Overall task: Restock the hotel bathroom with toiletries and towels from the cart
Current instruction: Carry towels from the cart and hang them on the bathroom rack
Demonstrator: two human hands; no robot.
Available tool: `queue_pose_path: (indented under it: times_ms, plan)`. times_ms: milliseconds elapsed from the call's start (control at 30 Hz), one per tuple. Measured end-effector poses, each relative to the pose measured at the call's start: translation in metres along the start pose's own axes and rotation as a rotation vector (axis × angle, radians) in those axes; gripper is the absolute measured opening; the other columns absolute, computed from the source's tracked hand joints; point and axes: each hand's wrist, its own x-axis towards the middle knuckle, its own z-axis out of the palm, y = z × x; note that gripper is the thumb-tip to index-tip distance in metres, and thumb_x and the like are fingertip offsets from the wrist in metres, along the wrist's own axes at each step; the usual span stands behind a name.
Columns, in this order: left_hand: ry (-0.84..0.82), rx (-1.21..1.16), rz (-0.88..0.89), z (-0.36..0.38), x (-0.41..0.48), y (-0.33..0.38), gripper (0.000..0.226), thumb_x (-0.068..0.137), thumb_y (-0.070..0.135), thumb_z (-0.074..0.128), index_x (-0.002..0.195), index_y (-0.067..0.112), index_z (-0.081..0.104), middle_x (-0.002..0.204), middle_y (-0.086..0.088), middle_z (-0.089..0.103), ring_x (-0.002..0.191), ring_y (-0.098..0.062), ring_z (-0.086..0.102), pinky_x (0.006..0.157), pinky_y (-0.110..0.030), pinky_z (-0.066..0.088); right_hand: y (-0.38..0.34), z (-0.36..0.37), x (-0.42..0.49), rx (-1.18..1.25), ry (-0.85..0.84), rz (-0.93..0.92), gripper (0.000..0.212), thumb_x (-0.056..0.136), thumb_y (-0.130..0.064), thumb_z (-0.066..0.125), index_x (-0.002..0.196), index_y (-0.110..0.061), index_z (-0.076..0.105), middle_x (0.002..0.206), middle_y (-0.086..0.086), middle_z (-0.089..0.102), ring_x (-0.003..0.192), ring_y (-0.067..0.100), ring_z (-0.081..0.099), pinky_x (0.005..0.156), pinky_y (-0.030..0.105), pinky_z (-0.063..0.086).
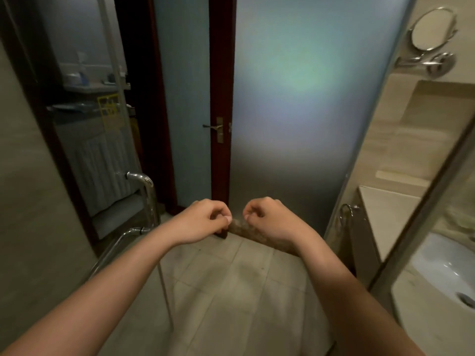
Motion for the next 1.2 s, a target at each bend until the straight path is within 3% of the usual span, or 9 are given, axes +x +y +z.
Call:
queue_pose_path:
  times_ms: [167, 267, 433, 600, 733, 900, 1033, 1100, 1200]
  plan:
    - [0.062, -0.023, -0.043, -0.016, 0.054, -0.026, 0.012, 0.093, 0.026, 0.052, 0.090, 0.024, 0.063, 0.088, 0.002, 0.070, 0.081, -0.006, 0.067, 0.082, -0.027, 0.053, 0.019, -0.002, 0.071, 0.078, 0.034, 0.037, 0.020, 0.090, -0.021, 0.047, 0.077, -0.033, 0.057, 0.086, -0.004, 0.065, 0.086, 0.019, 0.064, 0.084, 0.039, 0.054]
    - [0.064, -0.031, -0.068, -0.021, 0.097, -0.043, 0.014, 0.093, 0.025, 0.051, 0.092, 0.020, 0.064, 0.089, 0.001, 0.070, 0.083, -0.007, 0.066, 0.080, -0.024, 0.052, 0.039, -0.002, 0.111, 0.162, 0.076, 0.098, 0.022, 0.093, -0.020, 0.046, 0.079, -0.030, 0.059, 0.083, -0.005, 0.065, 0.085, 0.016, 0.064, 0.085, 0.039, 0.054]
    - [0.017, -0.049, -0.049, -0.023, 0.205, -0.076, 0.014, 0.089, 0.021, 0.054, 0.088, 0.015, 0.066, 0.088, -0.009, 0.070, 0.085, -0.019, 0.066, 0.082, -0.034, 0.052, 0.074, -0.010, 0.194, 0.197, 0.164, 0.201, 0.017, 0.094, -0.021, 0.047, 0.085, -0.026, 0.060, 0.085, -0.003, 0.064, 0.085, 0.017, 0.062, 0.085, 0.038, 0.053]
    - [-0.083, -0.042, -0.001, -0.037, 0.341, -0.109, 0.010, 0.089, 0.027, 0.052, 0.083, 0.026, 0.060, 0.087, 0.002, 0.065, 0.087, -0.017, 0.064, 0.083, -0.037, 0.052, 0.113, -0.035, 0.299, 0.155, 0.346, 0.306, 0.015, 0.092, -0.023, 0.048, 0.084, -0.023, 0.060, 0.082, -0.002, 0.064, 0.084, 0.022, 0.064, 0.081, 0.039, 0.054]
    - [-0.132, -0.018, 0.042, -0.072, 0.428, -0.127, 0.013, 0.094, 0.027, 0.050, 0.096, 0.021, 0.060, 0.096, -0.001, 0.068, 0.087, -0.014, 0.063, 0.084, -0.032, 0.050, 0.130, -0.065, 0.382, 0.080, 0.331, 0.355, 0.014, 0.091, -0.026, 0.051, 0.085, -0.024, 0.063, 0.081, 0.000, 0.062, 0.089, 0.026, 0.064, 0.079, 0.032, 0.050]
    - [-0.129, -0.049, 0.058, -0.115, 0.506, -0.151, 0.018, 0.096, 0.026, 0.047, 0.104, 0.016, 0.059, 0.098, 0.000, 0.065, 0.089, -0.014, 0.064, 0.078, -0.024, 0.047, 0.140, -0.087, 0.460, 0.069, 0.338, 0.267, 0.012, 0.088, -0.023, 0.053, 0.080, -0.023, 0.062, 0.084, 0.007, 0.070, 0.082, 0.030, 0.066, 0.080, 0.042, 0.055]
    - [-0.111, -0.011, 0.029, -0.135, 0.551, -0.189, 0.021, 0.097, 0.025, 0.045, 0.108, 0.014, 0.059, 0.099, -0.001, 0.065, 0.089, -0.015, 0.064, 0.087, -0.033, 0.051, 0.142, -0.083, 0.527, -0.033, 0.235, 0.220, 0.016, 0.085, -0.019, 0.049, 0.086, -0.029, 0.061, 0.096, 0.008, 0.068, 0.089, 0.033, 0.065, 0.079, 0.043, 0.055]
    - [-0.116, -0.003, -0.011, -0.144, 0.571, -0.215, 0.021, 0.096, 0.025, 0.046, 0.108, 0.014, 0.059, 0.101, -0.003, 0.066, 0.089, -0.016, 0.065, 0.088, -0.036, 0.051, 0.141, -0.078, 0.564, -0.084, 0.171, 0.186, 0.019, 0.086, -0.017, 0.047, 0.092, -0.023, 0.064, 0.099, 0.010, 0.067, 0.091, 0.035, 0.063, 0.081, 0.043, 0.054]
    - [-0.087, -0.050, -0.072, -0.169, 0.598, -0.254, 0.016, 0.095, 0.023, 0.048, 0.105, 0.016, 0.059, 0.098, -0.003, 0.066, 0.086, -0.013, 0.065, 0.083, -0.028, 0.050, 0.143, -0.068, 0.623, -0.087, 0.078, 0.060, 0.016, 0.089, -0.017, 0.047, 0.088, -0.025, 0.060, 0.096, 0.005, 0.067, 0.089, 0.028, 0.064, 0.081, 0.039, 0.054]
